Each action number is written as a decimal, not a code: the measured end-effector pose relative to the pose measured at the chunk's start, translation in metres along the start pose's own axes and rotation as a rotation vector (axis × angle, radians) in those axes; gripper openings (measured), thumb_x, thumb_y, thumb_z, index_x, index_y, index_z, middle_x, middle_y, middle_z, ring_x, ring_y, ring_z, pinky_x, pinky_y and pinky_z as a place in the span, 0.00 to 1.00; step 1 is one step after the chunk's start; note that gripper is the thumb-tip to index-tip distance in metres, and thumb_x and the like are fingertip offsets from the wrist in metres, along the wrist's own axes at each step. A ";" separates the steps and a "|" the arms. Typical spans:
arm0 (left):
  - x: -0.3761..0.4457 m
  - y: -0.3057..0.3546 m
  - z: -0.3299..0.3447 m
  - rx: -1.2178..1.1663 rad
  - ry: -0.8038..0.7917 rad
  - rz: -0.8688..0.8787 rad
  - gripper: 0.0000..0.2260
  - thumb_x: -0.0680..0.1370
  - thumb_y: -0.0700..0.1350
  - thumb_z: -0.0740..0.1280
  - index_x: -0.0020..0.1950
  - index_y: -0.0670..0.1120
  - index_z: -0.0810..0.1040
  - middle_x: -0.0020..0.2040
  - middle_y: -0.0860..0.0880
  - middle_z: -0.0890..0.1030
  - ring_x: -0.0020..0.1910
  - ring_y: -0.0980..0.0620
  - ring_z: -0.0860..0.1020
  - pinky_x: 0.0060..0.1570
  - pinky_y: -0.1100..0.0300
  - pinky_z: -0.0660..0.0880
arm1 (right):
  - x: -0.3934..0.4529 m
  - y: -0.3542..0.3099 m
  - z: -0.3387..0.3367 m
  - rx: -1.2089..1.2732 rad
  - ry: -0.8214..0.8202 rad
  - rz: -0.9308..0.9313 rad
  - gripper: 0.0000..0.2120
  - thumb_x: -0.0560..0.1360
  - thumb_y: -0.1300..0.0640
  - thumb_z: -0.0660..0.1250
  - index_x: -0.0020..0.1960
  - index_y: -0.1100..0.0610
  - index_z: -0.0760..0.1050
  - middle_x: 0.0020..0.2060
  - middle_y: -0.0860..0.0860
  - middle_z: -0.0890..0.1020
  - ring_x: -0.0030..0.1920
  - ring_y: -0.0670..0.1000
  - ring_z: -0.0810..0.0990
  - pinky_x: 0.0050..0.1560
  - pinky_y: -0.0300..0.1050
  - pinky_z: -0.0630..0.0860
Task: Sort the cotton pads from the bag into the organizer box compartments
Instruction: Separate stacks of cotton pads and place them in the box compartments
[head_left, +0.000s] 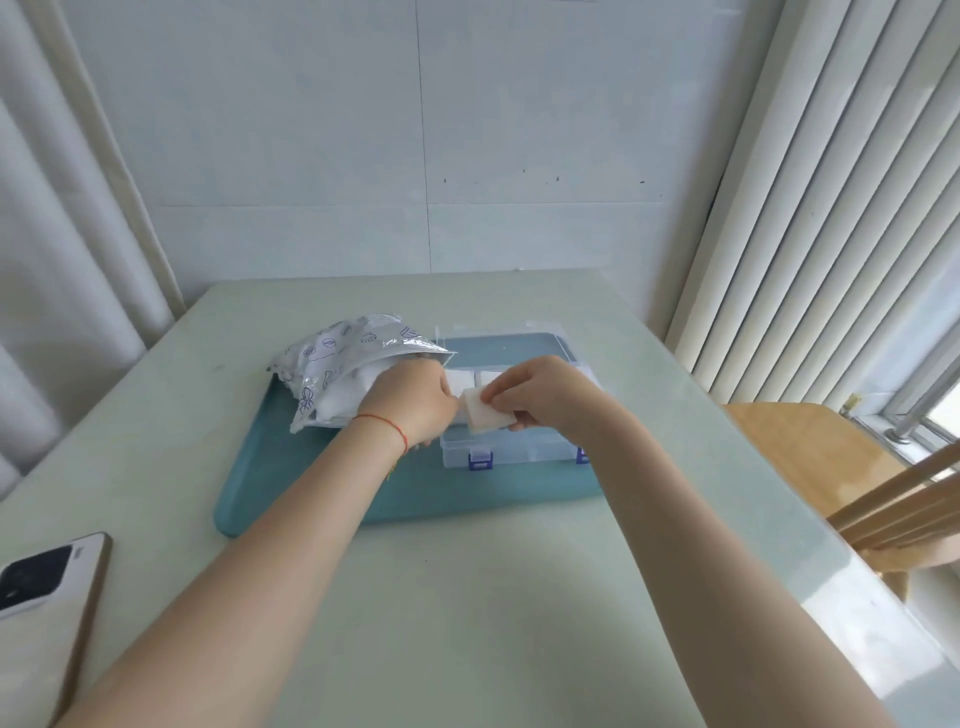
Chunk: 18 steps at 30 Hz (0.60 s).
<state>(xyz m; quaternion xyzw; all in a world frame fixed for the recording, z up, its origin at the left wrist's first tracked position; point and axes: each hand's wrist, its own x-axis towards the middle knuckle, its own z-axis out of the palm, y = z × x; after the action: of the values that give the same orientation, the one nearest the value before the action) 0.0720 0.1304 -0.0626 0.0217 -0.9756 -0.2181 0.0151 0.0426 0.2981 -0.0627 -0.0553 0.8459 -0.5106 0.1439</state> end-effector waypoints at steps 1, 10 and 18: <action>-0.006 -0.003 0.000 -0.063 -0.051 -0.033 0.07 0.75 0.41 0.59 0.40 0.43 0.75 0.35 0.43 0.84 0.30 0.43 0.81 0.35 0.56 0.79 | -0.004 -0.002 0.005 0.005 -0.006 0.009 0.08 0.74 0.67 0.67 0.47 0.60 0.84 0.41 0.60 0.83 0.37 0.55 0.80 0.50 0.46 0.82; -0.015 -0.027 0.020 -0.563 -0.102 -0.084 0.08 0.76 0.35 0.61 0.52 0.46 0.71 0.36 0.41 0.82 0.25 0.48 0.79 0.26 0.61 0.75 | 0.001 -0.005 0.030 -0.217 0.024 0.047 0.09 0.73 0.66 0.69 0.49 0.58 0.85 0.37 0.54 0.82 0.32 0.47 0.77 0.39 0.36 0.74; -0.011 -0.028 0.019 -0.528 -0.124 -0.056 0.10 0.76 0.35 0.59 0.49 0.45 0.79 0.35 0.44 0.80 0.25 0.49 0.79 0.27 0.61 0.77 | 0.007 -0.010 0.036 -0.468 -0.041 0.011 0.10 0.74 0.65 0.70 0.52 0.56 0.85 0.36 0.49 0.80 0.39 0.49 0.77 0.41 0.37 0.75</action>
<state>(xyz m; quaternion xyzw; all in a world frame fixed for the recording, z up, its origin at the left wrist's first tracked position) 0.0836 0.1138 -0.0922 0.0305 -0.8829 -0.4663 -0.0455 0.0457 0.2613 -0.0710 -0.0928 0.9383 -0.2987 0.1474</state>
